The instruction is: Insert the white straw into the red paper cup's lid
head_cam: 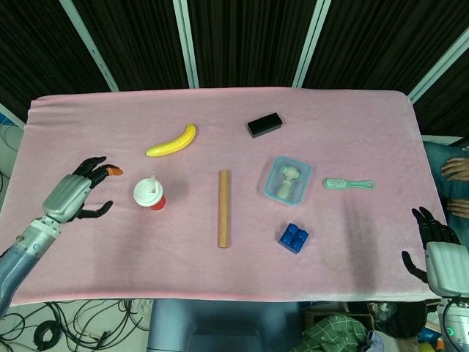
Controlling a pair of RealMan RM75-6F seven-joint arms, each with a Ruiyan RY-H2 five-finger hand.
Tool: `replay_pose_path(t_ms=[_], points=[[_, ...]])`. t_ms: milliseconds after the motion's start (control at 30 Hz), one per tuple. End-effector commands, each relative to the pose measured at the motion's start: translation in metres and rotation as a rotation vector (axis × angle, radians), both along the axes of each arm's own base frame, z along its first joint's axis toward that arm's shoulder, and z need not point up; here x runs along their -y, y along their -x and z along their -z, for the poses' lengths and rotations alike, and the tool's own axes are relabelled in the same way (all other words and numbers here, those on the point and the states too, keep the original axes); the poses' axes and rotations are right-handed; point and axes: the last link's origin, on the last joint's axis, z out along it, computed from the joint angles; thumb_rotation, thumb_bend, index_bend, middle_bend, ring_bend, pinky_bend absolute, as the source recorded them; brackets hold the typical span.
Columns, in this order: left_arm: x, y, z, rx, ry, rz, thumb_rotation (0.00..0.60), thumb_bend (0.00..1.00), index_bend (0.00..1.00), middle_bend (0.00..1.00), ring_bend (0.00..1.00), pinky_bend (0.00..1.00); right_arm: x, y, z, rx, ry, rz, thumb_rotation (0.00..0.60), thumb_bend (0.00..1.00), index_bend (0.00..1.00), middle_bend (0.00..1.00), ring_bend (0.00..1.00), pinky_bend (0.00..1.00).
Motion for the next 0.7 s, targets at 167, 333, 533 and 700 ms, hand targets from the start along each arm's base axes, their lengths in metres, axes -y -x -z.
replay_pose_path(t_ms=[167, 333, 533, 700], points=[[0.116, 0.019, -0.037, -0.103, -0.298, -0.098, 0.6, 0.37, 0.21, 0.16, 0.0, 0.01, 0.0, 0.0, 0.0, 0.004, -0.003, -0.001, 0.6, 0.26, 0.07, 0.05, 0.18, 0.2], [0.146, 0.034, -0.05, -0.076, -0.349, -0.161, 0.6, 0.37, 0.21, 0.15, 0.0, 0.01, 0.0, -0.001, 0.0, 0.005, -0.002, -0.005, 0.6, 0.26, 0.07, 0.05, 0.18, 0.2], [0.153, 0.054, -0.056, -0.088, -0.328, -0.271, 0.6, 0.37, 0.22, 0.15, 0.0, 0.01, 0.0, -0.002, 0.0, 0.008, -0.002, -0.006, 0.6, 0.26, 0.07, 0.05, 0.18, 0.2], [0.147, 0.056, -0.056, -0.106, -0.311, -0.283, 0.6, 0.37, 0.22, 0.15, 0.0, 0.01, -0.001, -0.002, 0.0, 0.007, -0.002, -0.007, 0.6, 0.26, 0.07, 0.05, 0.18, 0.2]])
